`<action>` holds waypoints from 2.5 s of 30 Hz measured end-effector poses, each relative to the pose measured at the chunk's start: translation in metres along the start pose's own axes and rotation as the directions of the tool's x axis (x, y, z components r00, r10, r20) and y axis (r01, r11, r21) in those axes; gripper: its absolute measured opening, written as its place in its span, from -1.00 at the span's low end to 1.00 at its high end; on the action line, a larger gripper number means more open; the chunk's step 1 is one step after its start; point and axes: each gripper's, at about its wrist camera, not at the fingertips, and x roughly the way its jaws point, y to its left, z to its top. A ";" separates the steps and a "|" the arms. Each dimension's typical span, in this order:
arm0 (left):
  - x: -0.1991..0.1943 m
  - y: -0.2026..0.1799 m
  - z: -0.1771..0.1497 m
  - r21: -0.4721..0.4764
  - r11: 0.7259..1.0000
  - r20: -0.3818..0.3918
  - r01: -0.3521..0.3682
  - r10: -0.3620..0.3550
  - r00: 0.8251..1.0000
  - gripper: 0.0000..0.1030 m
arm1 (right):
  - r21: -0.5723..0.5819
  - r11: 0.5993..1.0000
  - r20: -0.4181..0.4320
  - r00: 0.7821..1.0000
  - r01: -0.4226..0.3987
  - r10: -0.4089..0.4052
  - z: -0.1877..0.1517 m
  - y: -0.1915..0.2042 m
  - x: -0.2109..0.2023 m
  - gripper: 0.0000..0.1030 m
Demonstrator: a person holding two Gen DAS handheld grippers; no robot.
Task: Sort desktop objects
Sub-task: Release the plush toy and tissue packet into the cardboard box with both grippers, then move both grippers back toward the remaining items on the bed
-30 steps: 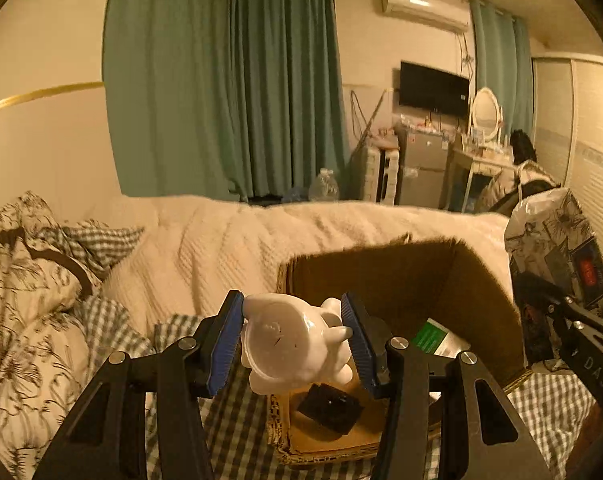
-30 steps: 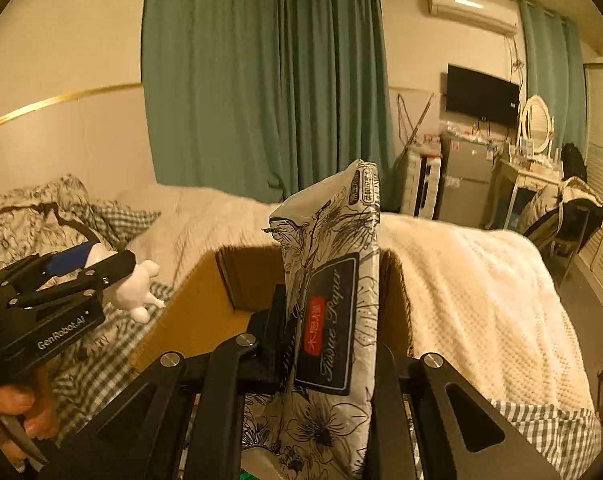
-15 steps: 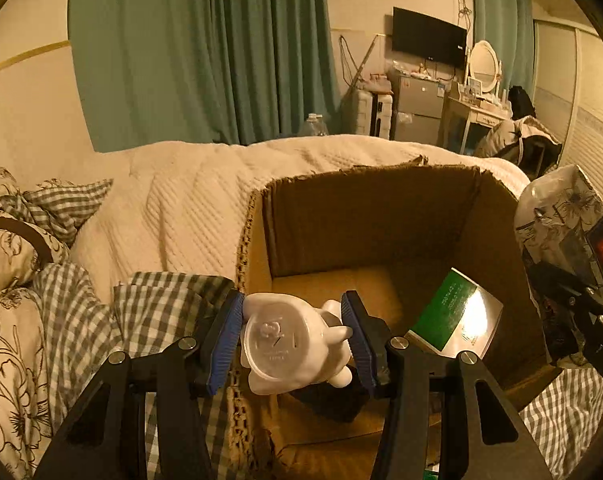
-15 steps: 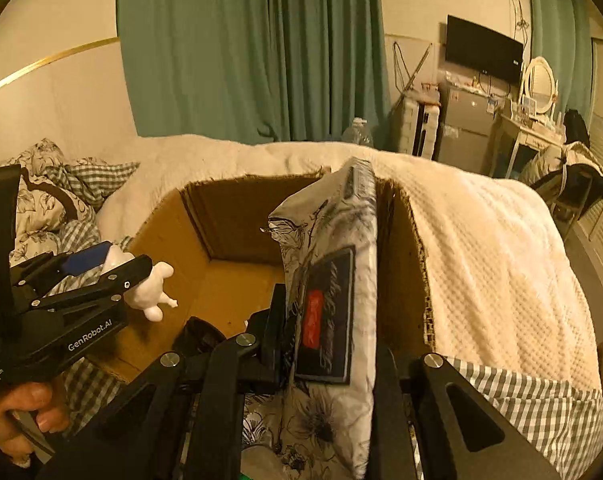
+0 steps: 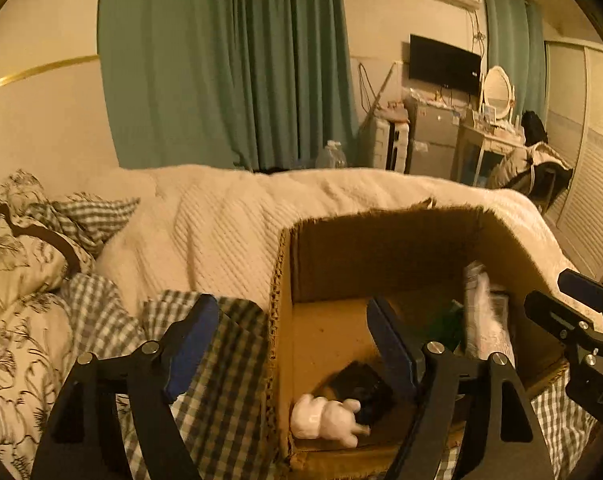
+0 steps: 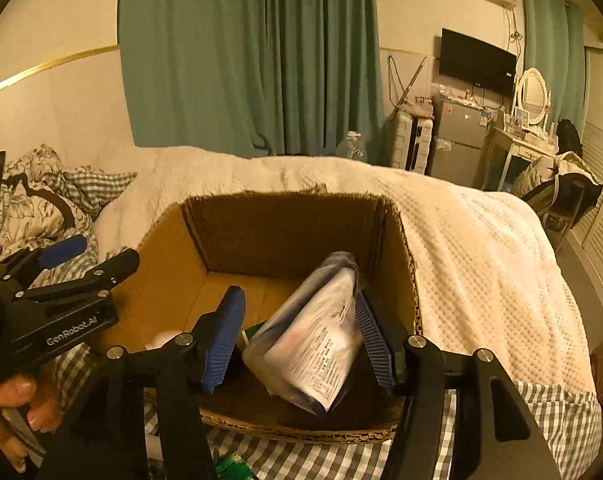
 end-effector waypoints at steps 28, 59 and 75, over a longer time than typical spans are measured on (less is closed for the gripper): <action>-0.143 0.009 0.004 -0.012 1.000 0.179 -0.022 0.024 0.984 1.00 | 0.041 0.998 0.231 0.972 0.042 -0.050 0.005 0.002 -0.132 0.99; -0.155 0.024 -0.125 0.098 0.987 -0.043 -0.124 0.129 0.991 1.00 | 0.032 0.993 0.054 0.992 -0.118 0.116 -0.058 0.033 -0.141 0.99; -0.154 -0.002 -0.221 0.380 0.925 -0.237 -0.025 0.123 0.964 0.99 | -0.019 0.980 -0.066 0.979 -0.196 0.194 -0.098 0.052 -0.112 0.99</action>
